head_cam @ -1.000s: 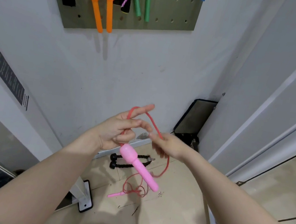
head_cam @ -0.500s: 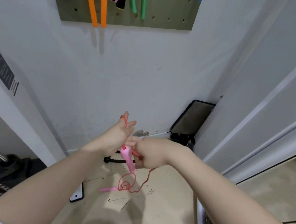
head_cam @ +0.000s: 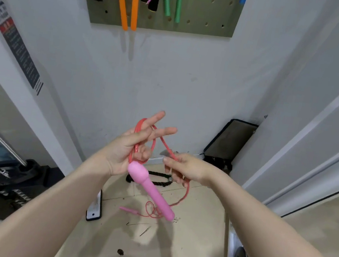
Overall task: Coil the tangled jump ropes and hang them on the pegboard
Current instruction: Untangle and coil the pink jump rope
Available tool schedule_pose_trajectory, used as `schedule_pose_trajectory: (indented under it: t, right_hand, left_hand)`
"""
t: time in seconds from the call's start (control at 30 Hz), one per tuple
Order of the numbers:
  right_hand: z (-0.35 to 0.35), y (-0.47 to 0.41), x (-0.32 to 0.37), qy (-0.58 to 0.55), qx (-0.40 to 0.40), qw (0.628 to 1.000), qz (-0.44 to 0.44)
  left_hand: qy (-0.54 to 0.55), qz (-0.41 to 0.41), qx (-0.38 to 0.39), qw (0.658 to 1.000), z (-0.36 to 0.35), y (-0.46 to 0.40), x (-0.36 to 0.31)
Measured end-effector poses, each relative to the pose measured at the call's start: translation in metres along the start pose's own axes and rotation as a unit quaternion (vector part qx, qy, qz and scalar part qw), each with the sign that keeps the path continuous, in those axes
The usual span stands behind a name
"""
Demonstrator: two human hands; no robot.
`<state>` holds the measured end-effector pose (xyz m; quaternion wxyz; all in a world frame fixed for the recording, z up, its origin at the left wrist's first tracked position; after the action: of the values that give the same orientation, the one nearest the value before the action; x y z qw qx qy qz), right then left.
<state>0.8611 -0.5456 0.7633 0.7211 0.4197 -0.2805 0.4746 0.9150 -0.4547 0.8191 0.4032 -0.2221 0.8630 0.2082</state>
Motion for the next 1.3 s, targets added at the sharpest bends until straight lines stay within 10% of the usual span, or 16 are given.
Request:
schedule_pose_trajectory:
  t: [0.2, 0.33, 0.5, 0.7, 0.77, 1.07, 1.2, 1.3]
  right_hand:
    - [-0.028, 0.051, -0.002, 0.192, 0.170, 0.964, -0.064]
    - [-0.013, 0.055, 0.036, 0.320, 0.104, 0.936, 0.107]
    - [0.072, 0.046, 0.056, 0.142, -0.191, 0.948, 0.209]
    - [0.066, 0.044, 0.005, -0.189, -0.085, 0.971, 0.119]
    - [0.049, 0.044, -0.015, -0.174, -0.036, 0.982, 0.066]
    - [0.007, 0.077, -0.031, 0.199, 0.120, 0.973, 0.014]
    - [0.036, 0.079, 0.028, 0.402, -0.025, 0.891, 0.209]
    - [0.072, 0.081, 0.048, 0.300, -0.131, 0.911, 0.249]
  left_hand:
    - [0.054, -0.018, -0.194, 0.979, 0.037, -0.015, 0.023]
    - [-0.222, -0.077, -0.259, 0.937, 0.026, -0.019, 0.037]
    - [-0.290, 0.029, -0.132, 0.947, -0.023, -0.014, 0.058]
    - [-0.073, 0.149, 0.257, 0.952, -0.090, 0.020, 0.060]
    - [0.046, 0.124, 0.280, 0.951, -0.092, 0.021, 0.048]
    - [0.004, -0.045, -0.238, 0.970, -0.018, -0.014, 0.041]
    - [-0.147, -0.047, -0.247, 0.957, -0.025, -0.018, 0.060]
    - [-0.290, 0.002, -0.208, 0.934, -0.046, -0.009, 0.071]
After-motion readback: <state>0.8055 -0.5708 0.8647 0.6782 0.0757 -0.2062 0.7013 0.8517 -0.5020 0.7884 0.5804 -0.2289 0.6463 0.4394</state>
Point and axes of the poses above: each hand's wrist, its own y-axis away from the middle knuckle, its own z-axis out of the back of the hand, x = y × z, the point moved 8 cm from there along -y, towards the middle knuckle, and after that the axes turned 14 degrees about -x, right-handed, at the moved point
